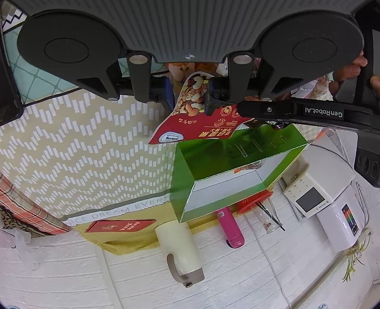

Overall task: Organize snacks
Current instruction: 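Lower the red nut bag into the green box and open the right gripper, then grasp the yellow candy with the right gripper while the left gripper grasps the round chocolate, then place the yellow candy and round chocolate into the green box, opening both grippers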

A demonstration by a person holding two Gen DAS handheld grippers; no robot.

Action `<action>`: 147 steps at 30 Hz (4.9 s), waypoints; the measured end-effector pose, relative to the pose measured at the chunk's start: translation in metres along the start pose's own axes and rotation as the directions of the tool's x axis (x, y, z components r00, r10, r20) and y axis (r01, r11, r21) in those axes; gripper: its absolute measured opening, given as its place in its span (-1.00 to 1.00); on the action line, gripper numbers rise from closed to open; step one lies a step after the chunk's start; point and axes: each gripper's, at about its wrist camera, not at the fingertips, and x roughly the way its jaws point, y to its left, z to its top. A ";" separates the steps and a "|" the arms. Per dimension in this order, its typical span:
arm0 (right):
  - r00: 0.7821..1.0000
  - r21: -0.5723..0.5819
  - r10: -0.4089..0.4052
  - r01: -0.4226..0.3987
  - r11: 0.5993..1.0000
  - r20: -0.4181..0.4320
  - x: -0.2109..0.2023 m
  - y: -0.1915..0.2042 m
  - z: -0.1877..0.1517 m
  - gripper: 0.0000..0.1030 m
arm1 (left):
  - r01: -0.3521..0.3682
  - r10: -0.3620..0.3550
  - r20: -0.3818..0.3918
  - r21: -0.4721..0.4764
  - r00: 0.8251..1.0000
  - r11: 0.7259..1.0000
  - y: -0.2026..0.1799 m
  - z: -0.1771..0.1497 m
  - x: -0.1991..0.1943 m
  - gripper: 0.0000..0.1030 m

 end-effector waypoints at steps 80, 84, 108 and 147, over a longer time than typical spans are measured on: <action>0.970 -0.425 -0.020 0.124 0.896 0.240 -0.042 0.072 0.013 1.00 | -0.244 0.287 0.448 -0.152 0.846 0.958 0.012 -0.038 -0.132 0.99; 0.983 -0.404 -0.003 0.079 0.912 0.185 -0.038 0.072 -0.013 1.00 | -0.233 0.275 0.416 -0.149 0.867 0.961 0.014 -0.074 -0.137 0.99; 0.976 -0.459 0.181 -0.218 0.861 -0.124 0.012 0.142 -0.078 0.49 | -0.317 0.377 0.283 -0.236 0.882 0.919 0.095 -0.125 -0.166 0.99; 0.984 -0.421 0.135 -0.171 0.891 -0.113 0.002 0.132 -0.083 -0.24 | -0.310 0.343 0.073 -0.282 0.937 0.908 0.154 -0.055 -0.102 -0.45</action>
